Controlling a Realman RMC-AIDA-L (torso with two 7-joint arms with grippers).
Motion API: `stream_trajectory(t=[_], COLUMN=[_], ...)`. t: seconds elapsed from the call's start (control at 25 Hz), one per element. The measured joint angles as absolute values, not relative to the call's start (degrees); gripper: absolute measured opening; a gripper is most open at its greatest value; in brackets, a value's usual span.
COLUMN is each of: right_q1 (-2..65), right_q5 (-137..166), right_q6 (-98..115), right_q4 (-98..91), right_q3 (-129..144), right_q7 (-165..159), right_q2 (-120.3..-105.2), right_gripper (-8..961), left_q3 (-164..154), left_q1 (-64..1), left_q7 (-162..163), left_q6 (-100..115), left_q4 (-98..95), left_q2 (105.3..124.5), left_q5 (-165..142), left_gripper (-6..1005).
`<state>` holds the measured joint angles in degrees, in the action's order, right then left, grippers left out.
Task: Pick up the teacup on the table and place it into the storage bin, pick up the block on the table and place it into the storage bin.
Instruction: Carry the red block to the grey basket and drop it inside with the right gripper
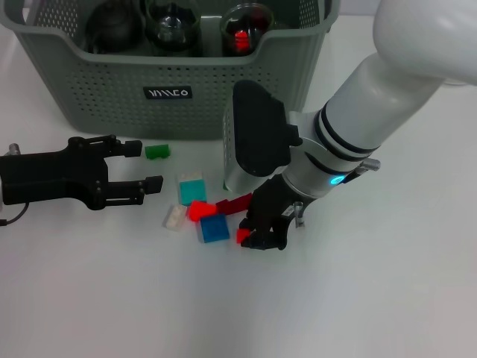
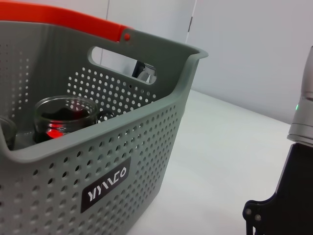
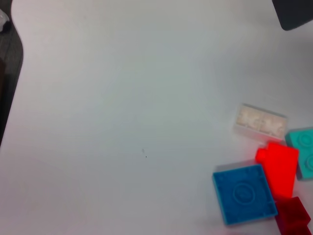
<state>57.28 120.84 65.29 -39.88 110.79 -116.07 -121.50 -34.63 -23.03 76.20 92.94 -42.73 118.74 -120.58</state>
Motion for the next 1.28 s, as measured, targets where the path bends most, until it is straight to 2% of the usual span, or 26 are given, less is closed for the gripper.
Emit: stream_trajectory(t=[0.24,0.44,0.76,0.92,1.04,1.12,1.2,1.28], right_q1=[57.10,54.38,49.95,51.55,55.01,58.14,60.74,63.22], right_q5=[120.79,122.52,128.30,125.29,119.87,118.05,118.82,122.02], right_q6=[66.14,70.02,92.60,105.71,109.22,106.49,101.79,96.11], right_q4=[-41.25,-46.86,-61.41,-69.42,-71.83,-69.53,-66.31,-63.46], right_q3=[110.62,107.60,82.92,64.16,52.86,48.41,47.63,48.54], right_q7=[-117.52,-119.48,-121.35,-123.52,-127.13,-129.16,-129.63,-129.31], right_q2=[-120.97,-120.30,-120.03,-119.69,-117.93,-115.81,-114.41,-113.79], right_gripper=[205,205,206,206,206,206,206,206], left_q3=[-34.63,-34.62,-32.61,-31.22,-31.05,-31.15,-31.35,-31.63], left_q1=[-23.03,-22.71,-20.89,-20.25,-20.36,-20.75,-21.33,-21.96], left_q7=[76.20,76.20,76.20,76.16,75.93,75.80,75.74,75.71], left_q6=[92.84,92.84,93.29,94.06,94.19,94.25,94.22,94.35], left_q4=[-42.71,-42.71,-42.97,-43.21,-43.11,-43.01,-42.91,-42.84], left_q2=[118.74,118.63,118.21,118.19,118.23,118.37,118.54,118.69], left_q5=[-120.61,-120.85,-121.44,-121.58,-121.58,-121.58,-121.58,-121.58], left_gripper=[797,795,797,797,797,797,796,796])
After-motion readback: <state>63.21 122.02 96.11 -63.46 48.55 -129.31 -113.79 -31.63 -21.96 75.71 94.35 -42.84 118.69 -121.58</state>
